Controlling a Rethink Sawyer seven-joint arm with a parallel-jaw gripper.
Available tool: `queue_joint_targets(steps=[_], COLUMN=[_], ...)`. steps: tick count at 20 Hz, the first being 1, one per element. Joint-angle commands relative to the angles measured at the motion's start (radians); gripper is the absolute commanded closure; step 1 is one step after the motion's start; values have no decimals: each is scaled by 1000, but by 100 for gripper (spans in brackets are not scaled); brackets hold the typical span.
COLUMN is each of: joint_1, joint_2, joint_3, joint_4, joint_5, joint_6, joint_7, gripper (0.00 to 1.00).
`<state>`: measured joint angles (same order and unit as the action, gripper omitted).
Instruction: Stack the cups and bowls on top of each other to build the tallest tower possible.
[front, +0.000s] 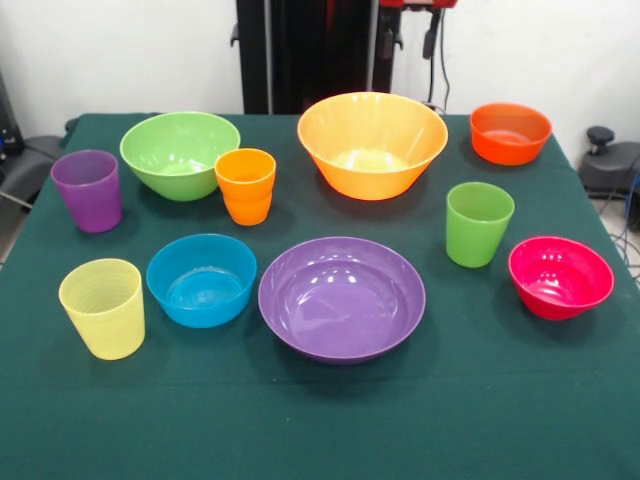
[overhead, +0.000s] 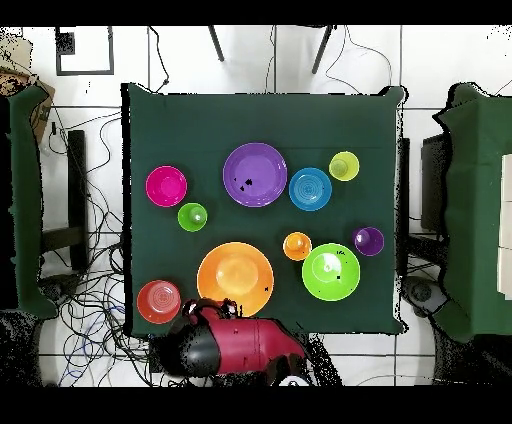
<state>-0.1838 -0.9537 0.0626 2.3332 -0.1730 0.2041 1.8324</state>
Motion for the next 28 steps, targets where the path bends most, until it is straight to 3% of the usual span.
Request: queue_joint_targets(steps=[1, 11, 17, 23, 28], joint_1=[39, 50, 29, 38, -11], joint_2=[127, 200, 153, 162, 74], joint_3=[0, -11, 7, -4, 48], joint_4=[-130, -219, -211, -252, -224], joint_5=[-15, 6, 11, 12, 41], joint_6=[33, 62, 110, 141, 213], joint_7=[105, 100, 80, 81, 50], gripper=[0, 0, 0, 0, 0])
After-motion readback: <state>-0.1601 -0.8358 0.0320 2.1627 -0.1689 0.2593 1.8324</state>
